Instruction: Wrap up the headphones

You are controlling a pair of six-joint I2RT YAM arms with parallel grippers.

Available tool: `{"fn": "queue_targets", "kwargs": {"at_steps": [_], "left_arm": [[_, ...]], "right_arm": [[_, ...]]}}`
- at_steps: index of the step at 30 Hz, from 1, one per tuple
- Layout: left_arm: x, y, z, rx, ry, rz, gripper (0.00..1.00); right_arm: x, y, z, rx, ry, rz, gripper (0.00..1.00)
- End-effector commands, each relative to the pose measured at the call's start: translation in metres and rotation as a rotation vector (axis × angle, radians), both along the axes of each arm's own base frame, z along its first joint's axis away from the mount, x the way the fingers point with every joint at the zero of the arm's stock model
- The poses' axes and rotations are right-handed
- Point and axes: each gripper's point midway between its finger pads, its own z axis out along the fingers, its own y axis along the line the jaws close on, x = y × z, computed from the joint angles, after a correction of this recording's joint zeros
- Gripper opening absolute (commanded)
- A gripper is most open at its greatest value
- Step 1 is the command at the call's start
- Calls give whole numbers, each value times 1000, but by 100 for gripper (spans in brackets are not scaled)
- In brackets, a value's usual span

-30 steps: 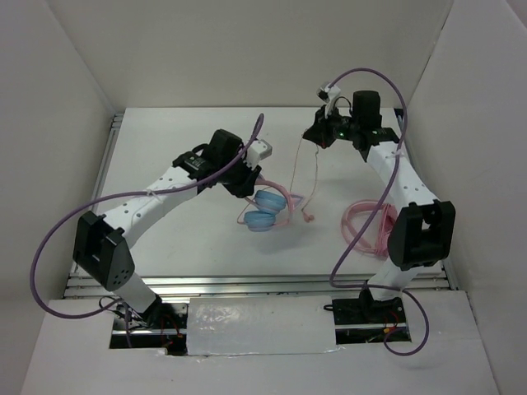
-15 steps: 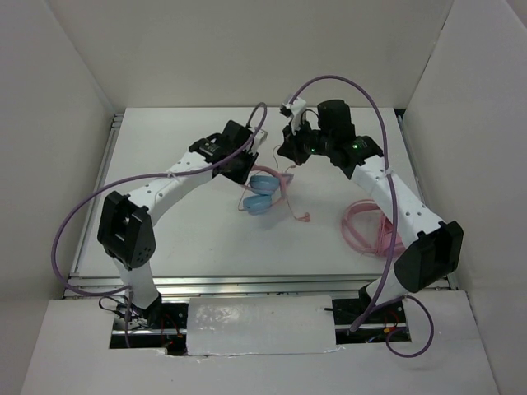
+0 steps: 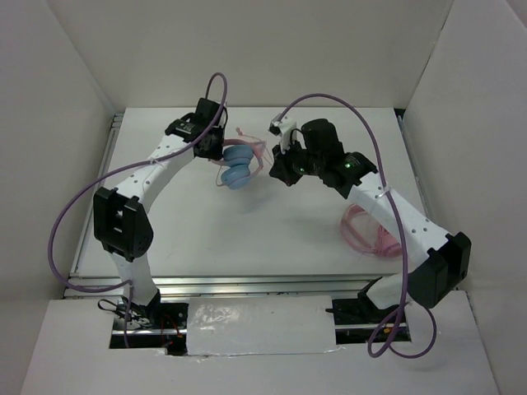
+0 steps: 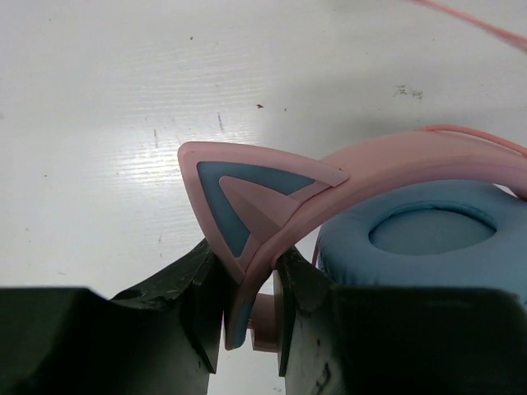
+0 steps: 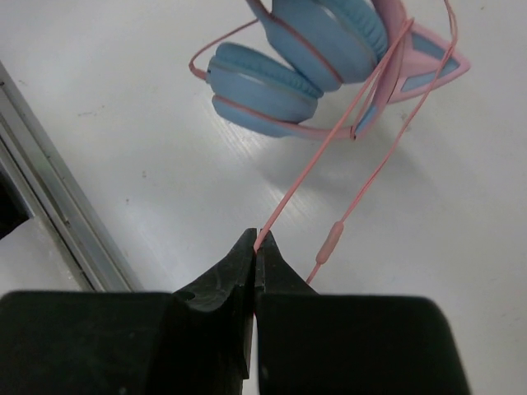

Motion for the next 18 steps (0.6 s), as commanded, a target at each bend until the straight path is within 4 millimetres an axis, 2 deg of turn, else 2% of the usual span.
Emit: {"fn": "queue_targets", "kwargs": {"at_steps": [1,5,8,15,18], "left_arm": [[19,23,64,-59,-173,123,0],[28,48,97,-47,-238,185,0],[26,62,118,-15,-274,201,0],[8,87,132,104,-302,229,0],[2,95,142,139,-320,253,0]], "right_arm": [[-22,7,-3,20,79,26,0],[-31,20,-21,31,141,61,1],[-25,26,-32,23,156,29,3],[3,39,-50,-35,178,-82,5],[14,45,-55,-76,183,-111,13]]}}
